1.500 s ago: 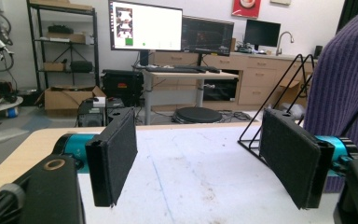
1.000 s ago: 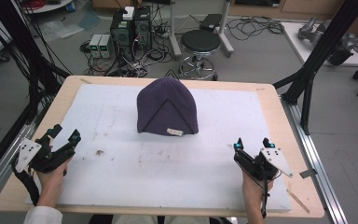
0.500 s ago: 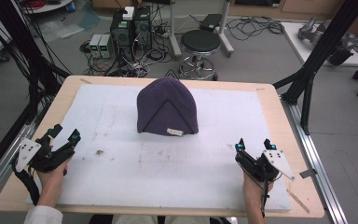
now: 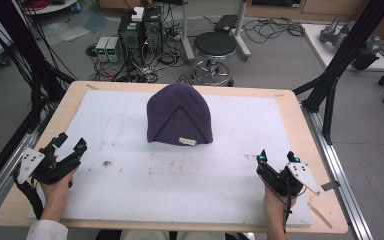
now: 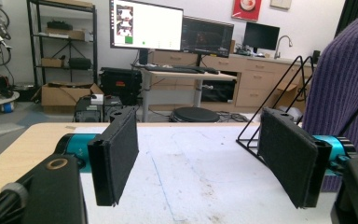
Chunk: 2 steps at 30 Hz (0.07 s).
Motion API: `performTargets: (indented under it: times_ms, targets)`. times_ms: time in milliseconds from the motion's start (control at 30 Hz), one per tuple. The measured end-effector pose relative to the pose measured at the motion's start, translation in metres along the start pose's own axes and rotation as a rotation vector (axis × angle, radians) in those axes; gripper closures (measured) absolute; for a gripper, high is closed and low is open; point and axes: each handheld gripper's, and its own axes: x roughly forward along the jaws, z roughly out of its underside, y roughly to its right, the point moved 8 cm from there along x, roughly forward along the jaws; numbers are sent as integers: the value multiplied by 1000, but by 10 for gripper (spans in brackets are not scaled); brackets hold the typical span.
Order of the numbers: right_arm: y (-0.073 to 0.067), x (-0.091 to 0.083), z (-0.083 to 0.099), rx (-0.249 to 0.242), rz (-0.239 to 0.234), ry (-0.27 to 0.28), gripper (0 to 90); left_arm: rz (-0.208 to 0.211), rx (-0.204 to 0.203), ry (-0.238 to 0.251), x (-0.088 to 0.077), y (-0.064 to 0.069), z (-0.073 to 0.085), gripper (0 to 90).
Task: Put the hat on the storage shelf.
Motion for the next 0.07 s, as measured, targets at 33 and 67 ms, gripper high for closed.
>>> performTargets:
  times_ms: [33,67]
  targets:
    - [-1,0,0,-5,-2,-2,119,0,0,0,0,0,0,291]
    - [-1,0,1,-13,-3,-7,119,1,0,0,0,0,0,291]
